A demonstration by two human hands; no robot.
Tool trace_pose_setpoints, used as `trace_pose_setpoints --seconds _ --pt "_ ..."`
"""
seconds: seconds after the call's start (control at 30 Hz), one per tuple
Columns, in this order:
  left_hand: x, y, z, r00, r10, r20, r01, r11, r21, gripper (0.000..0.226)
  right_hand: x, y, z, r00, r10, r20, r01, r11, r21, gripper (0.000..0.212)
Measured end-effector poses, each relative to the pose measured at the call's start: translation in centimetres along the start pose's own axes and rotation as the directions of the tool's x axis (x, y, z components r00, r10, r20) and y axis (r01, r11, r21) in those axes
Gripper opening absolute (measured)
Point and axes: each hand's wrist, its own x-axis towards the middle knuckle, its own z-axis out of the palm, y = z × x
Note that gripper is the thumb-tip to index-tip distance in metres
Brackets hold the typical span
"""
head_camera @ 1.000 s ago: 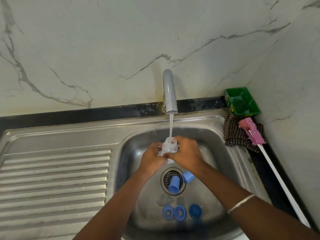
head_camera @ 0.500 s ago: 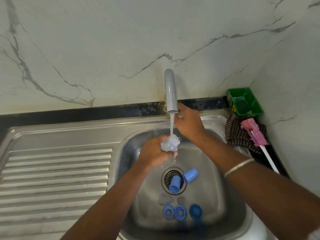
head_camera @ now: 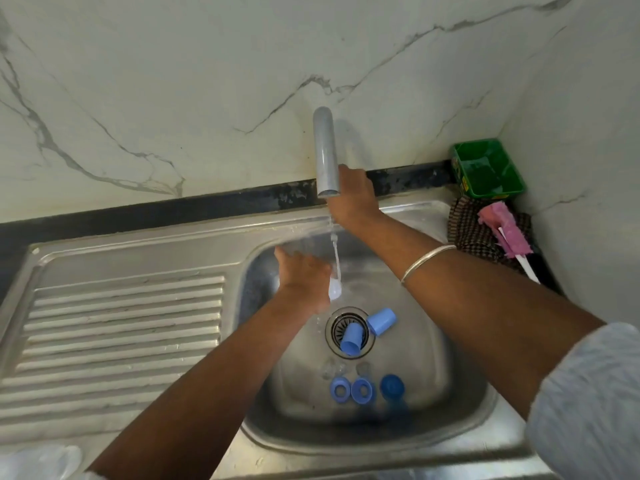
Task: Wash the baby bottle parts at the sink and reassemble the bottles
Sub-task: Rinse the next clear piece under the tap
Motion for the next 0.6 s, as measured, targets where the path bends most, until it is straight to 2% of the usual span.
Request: trace_pose_setpoints --seconds 0.1,0.17,0.23,0.27,0.3,0.37,0.43,0.53,0.6 --pt "-0.3 0.1 0.1 0.996 0.001 0.084 0.002 1.000 -0.028 0.056 0.4 1.0 0.3 0.996 0.086 -0.010 -0.085 0.990 0.110 0.023" --pt "-0.4 0.2 0.4 0.992 -0.001 0.130 0.010 0.998 -0.069 0.048 -0.6 2.3 0.4 0.988 0.153 0.006 -0.151 0.968 0.202 0.033" --pt "-0.7 0.2 0.9 0.986 -0.006 0.169 0.034 0.985 -0.167 0.044 -2.7 4.4 0.9 0.979 0.203 0.032 -0.204 0.945 0.254 0.038" --pt "-1.0 0.3 1.2 0.978 -0.006 0.207 0.063 0.960 -0.272 0.045 -4.1 5.7 1.2 0.973 0.226 0.045 -0.230 0.935 0.271 0.036" --pt "-1.1 0.3 1.5 0.963 0.005 0.269 0.114 0.899 -0.424 0.047 -5.4 7.1 1.7 0.968 0.242 0.066 -0.251 0.928 0.274 0.034" --pt "-1.6 0.4 2.0 0.913 0.078 0.402 0.254 0.661 -0.706 0.040 -8.0 9.9 2.5 0.949 0.273 0.156 -0.304 0.924 0.232 0.033" --pt "-2.4 0.7 2.5 0.856 0.139 0.497 0.391 0.454 -0.801 0.034 -10.1 11.9 3.1 0.906 0.329 0.265 -0.387 0.898 0.208 0.032" --pt "-4.1 1.1 3.4 0.850 0.175 0.497 0.425 0.331 -0.843 0.034 -12.7 13.5 3.6 0.859 0.420 0.293 -0.482 0.856 0.187 0.032" --pt "-5.0 1.3 3.7 0.881 0.117 0.459 0.399 0.339 -0.852 0.034 -14.0 13.8 3.7 0.860 0.429 0.275 -0.481 0.863 0.156 0.034"
